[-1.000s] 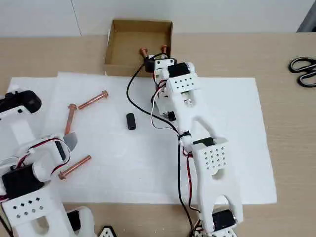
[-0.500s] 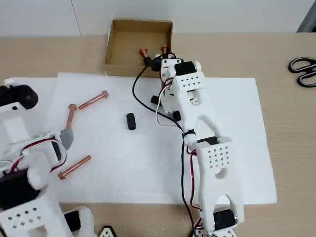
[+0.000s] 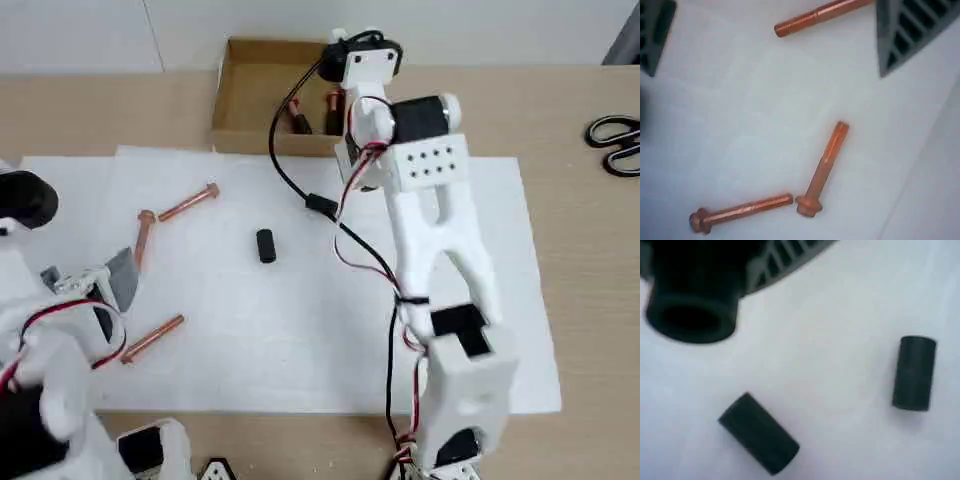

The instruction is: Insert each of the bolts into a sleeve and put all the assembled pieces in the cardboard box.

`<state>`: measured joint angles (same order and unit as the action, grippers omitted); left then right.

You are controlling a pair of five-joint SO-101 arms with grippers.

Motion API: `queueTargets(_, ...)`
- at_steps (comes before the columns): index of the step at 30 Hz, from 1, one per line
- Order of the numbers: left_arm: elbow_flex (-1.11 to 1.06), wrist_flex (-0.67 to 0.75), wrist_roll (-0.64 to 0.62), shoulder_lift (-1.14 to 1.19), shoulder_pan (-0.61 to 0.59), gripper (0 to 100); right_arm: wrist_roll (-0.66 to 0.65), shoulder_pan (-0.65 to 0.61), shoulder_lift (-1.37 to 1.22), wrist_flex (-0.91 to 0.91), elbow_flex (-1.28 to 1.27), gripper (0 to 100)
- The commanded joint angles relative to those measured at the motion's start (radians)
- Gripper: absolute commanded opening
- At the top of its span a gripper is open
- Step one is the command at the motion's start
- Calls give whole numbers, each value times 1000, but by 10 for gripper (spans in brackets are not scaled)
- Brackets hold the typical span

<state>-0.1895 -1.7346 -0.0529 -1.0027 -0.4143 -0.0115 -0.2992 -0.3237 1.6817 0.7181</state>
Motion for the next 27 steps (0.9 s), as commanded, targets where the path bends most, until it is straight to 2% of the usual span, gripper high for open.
queueTargets(1,87,-18,2,-124,60,269,-11,7,183,7,-68,3)
queueTargets(4,93,-17,-17,-293,120,269,-11,8,255,2,-137,3)
queueTargets(9,41,-3,-161,-511,124,272,-11,12,300,1,-186,3)
queueTargets(11,-16,-3,-180,-586,126,271,-11,12,305,1,-187,3)
queueTargets(16,-143,2,-118,-821,129,269,-11,12,306,1,-187,3)
queueTargets(20,-165,-18,-38,-819,118,268,-11,13,306,2,-187,3)
queueTargets(27,-130,-18,-35,-822,100,269,-11,13,306,2,-187,3)
